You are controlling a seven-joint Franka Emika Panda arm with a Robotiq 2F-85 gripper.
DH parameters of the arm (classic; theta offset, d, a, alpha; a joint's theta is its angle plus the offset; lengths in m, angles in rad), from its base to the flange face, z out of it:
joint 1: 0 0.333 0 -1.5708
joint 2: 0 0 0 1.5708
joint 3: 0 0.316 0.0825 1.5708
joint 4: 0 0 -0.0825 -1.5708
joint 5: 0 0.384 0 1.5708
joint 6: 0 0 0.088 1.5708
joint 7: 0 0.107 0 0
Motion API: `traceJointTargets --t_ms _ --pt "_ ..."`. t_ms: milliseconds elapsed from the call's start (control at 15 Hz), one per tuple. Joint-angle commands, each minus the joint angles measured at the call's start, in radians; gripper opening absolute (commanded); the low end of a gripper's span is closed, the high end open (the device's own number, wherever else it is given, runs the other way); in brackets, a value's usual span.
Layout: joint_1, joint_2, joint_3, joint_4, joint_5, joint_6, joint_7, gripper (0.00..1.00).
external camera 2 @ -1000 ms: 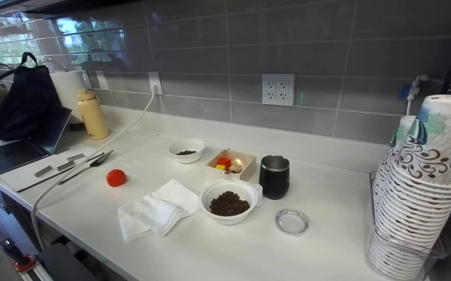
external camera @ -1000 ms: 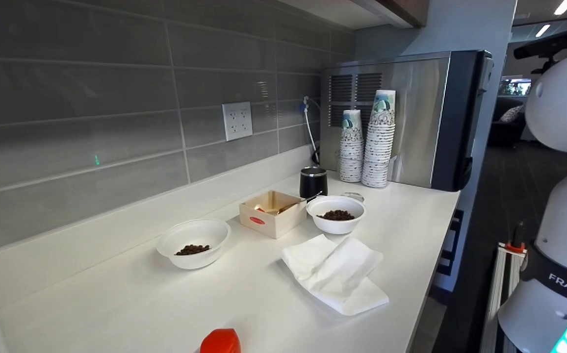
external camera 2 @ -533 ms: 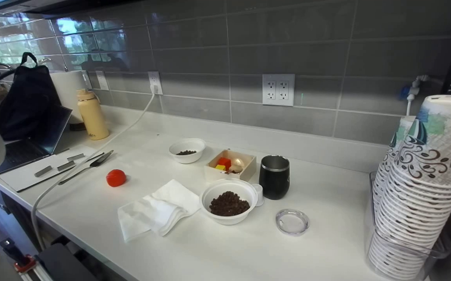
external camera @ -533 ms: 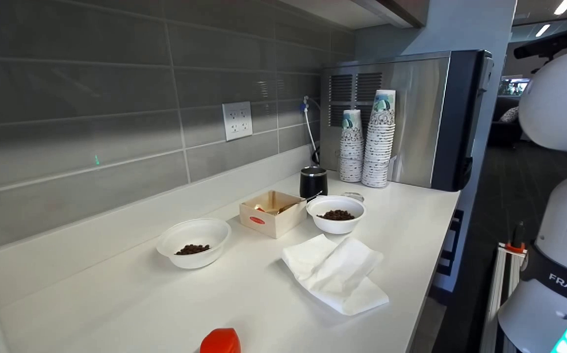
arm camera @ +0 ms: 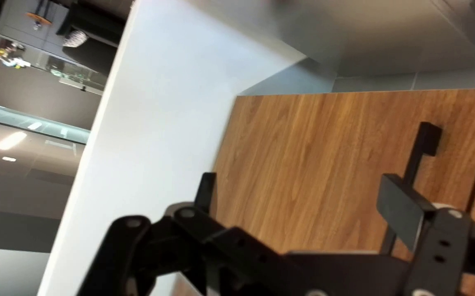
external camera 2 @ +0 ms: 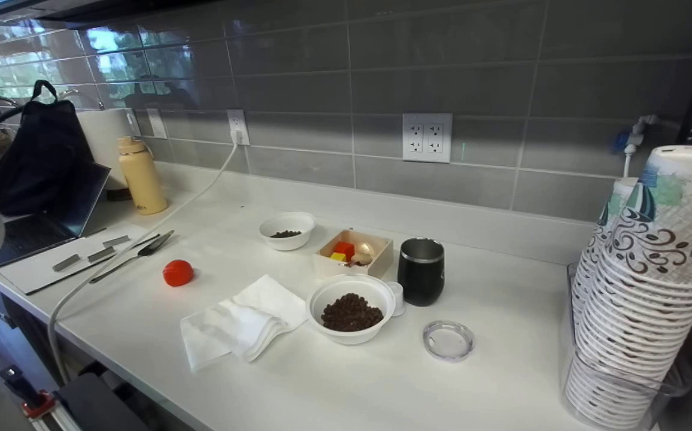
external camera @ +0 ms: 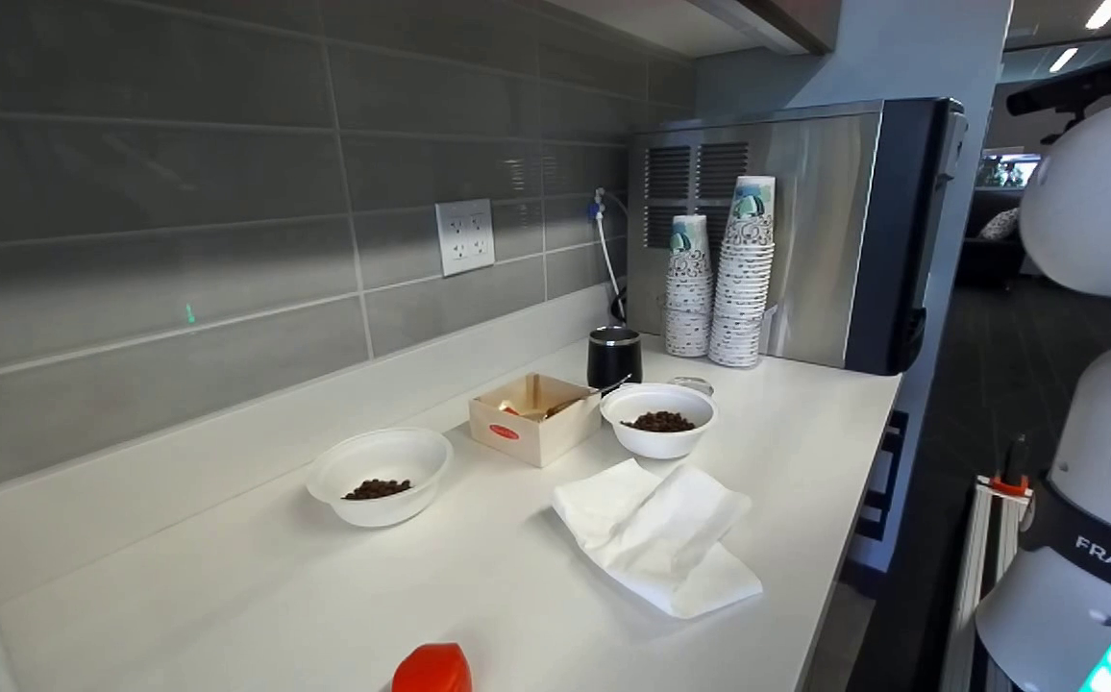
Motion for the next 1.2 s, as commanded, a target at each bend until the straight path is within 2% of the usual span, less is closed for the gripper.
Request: traceJointTargets --t_ms 0,467,600,867,1133 --pt "0.175 0.023 -0.053 0.056 0.064 -0.027 -0.130 1.00" --pt "0.514 0.062 -0.208 0.159 0.193 -0.129 -0.351 1.00" --pt "0.580 0.082 -0.236 0.187 0.225 -0.156 -0.397 1.00" --pt "0.642 0.125 -0.248 0.212 0.246 -0.153 -0.430 1.00" --pt "0.637 0.183 -0.239 0.222 0.232 -0.106 -0.418 1.00"
